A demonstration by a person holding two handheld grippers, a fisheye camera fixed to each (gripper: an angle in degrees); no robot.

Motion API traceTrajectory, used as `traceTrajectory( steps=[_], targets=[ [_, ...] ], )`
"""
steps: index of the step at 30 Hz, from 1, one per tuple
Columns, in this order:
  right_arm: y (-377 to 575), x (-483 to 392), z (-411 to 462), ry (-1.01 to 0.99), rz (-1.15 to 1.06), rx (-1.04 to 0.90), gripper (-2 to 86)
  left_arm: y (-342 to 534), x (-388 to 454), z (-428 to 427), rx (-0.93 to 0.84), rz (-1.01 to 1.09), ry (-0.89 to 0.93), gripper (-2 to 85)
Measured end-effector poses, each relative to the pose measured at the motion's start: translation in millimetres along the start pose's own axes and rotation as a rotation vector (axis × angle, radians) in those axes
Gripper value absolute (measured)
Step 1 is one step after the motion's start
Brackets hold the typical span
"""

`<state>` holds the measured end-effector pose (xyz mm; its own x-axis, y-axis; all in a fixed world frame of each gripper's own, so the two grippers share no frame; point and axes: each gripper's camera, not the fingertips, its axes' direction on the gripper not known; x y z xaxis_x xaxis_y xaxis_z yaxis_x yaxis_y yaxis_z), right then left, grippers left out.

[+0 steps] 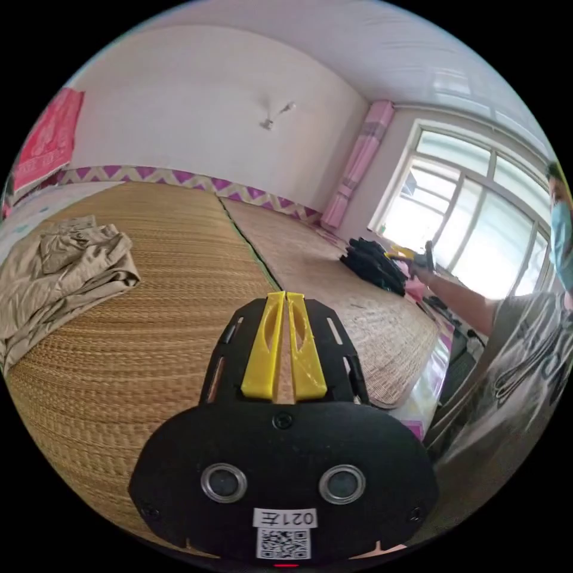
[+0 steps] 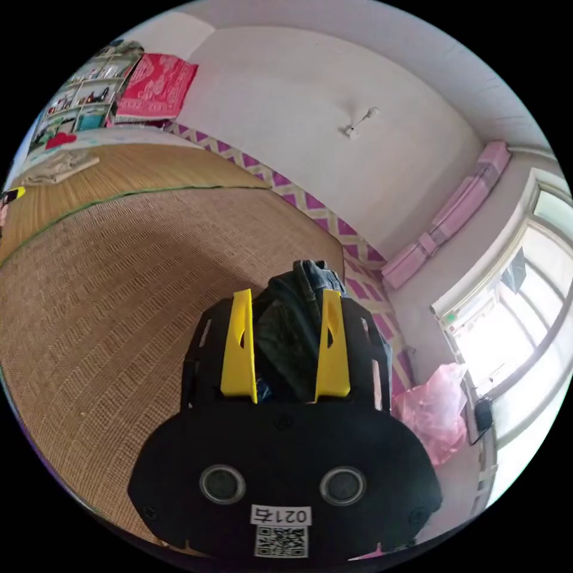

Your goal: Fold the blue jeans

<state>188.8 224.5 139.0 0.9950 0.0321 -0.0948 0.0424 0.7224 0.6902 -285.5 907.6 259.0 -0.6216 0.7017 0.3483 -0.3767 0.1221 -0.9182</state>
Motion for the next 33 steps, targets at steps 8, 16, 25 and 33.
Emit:
traceTrajectory(
  steps=[8, 16, 25, 33],
  targets=[
    [-60, 25, 93, -0.009, -0.011, -0.182, 16.4, -23, 125, 24, -0.071, 0.070, -0.006, -1.0],
    [-52, 129, 85, -0.205, 0.375, -0.125, 7.3, -71, 159, 29, -0.068, 0.085, 0.029, -0.9],
    [-93, 165, -89, -0.362, 0.425, 0.109, 6.6, -120, 204, 34, -0.095, 0.188, -0.064, -1.0],
    [-133, -187, -153, -0.568, 0.052, 0.131, 6.8, -150, 224, 36, -0.107, 0.173, 0.048, -0.8]
  ],
)
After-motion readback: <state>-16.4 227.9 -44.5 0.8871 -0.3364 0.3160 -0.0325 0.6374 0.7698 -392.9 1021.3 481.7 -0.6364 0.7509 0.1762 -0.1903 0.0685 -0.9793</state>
